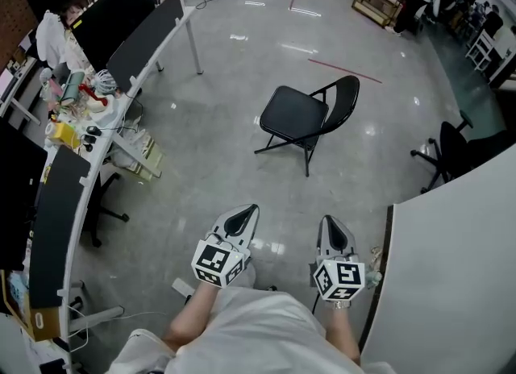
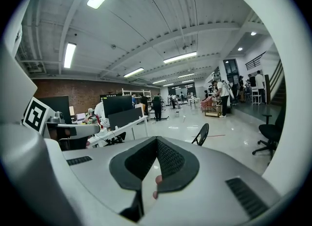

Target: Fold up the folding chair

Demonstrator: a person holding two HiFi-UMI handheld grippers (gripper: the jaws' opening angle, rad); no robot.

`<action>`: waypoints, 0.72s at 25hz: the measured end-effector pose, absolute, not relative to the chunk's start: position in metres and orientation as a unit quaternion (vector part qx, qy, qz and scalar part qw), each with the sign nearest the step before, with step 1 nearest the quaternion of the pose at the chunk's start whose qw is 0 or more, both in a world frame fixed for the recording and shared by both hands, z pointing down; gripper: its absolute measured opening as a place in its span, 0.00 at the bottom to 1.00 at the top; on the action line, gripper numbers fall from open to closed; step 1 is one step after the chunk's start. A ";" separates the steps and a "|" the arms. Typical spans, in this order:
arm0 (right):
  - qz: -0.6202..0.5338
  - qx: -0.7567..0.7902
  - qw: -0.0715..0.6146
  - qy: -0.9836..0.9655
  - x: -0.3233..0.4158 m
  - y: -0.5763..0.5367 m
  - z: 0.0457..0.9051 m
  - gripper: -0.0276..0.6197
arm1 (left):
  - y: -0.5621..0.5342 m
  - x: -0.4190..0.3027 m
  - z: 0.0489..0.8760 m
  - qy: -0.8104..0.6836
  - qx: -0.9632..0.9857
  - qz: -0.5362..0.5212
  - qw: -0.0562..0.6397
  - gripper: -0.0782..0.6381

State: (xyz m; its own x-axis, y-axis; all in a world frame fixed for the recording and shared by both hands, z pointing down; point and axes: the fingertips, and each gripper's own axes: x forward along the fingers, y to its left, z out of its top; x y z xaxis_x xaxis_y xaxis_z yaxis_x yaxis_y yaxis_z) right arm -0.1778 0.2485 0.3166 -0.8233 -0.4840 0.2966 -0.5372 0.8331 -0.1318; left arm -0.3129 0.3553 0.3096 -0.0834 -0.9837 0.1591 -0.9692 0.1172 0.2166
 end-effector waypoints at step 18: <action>0.111 0.307 0.118 -0.938 -0.280 0.213 0.322 0.05 | 0.320 -0.430 0.324 -0.722 0.673 -0.049 0.155 0.12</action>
State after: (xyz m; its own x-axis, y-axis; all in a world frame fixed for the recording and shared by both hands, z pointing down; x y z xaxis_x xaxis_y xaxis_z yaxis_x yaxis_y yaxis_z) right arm -0.2804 0.2126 0.3225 -0.7837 -0.5495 0.2894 -0.6021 0.7866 -0.1368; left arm -0.4303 0.3200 0.3235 -0.0475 -0.9863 0.1582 -0.9562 0.0907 0.2783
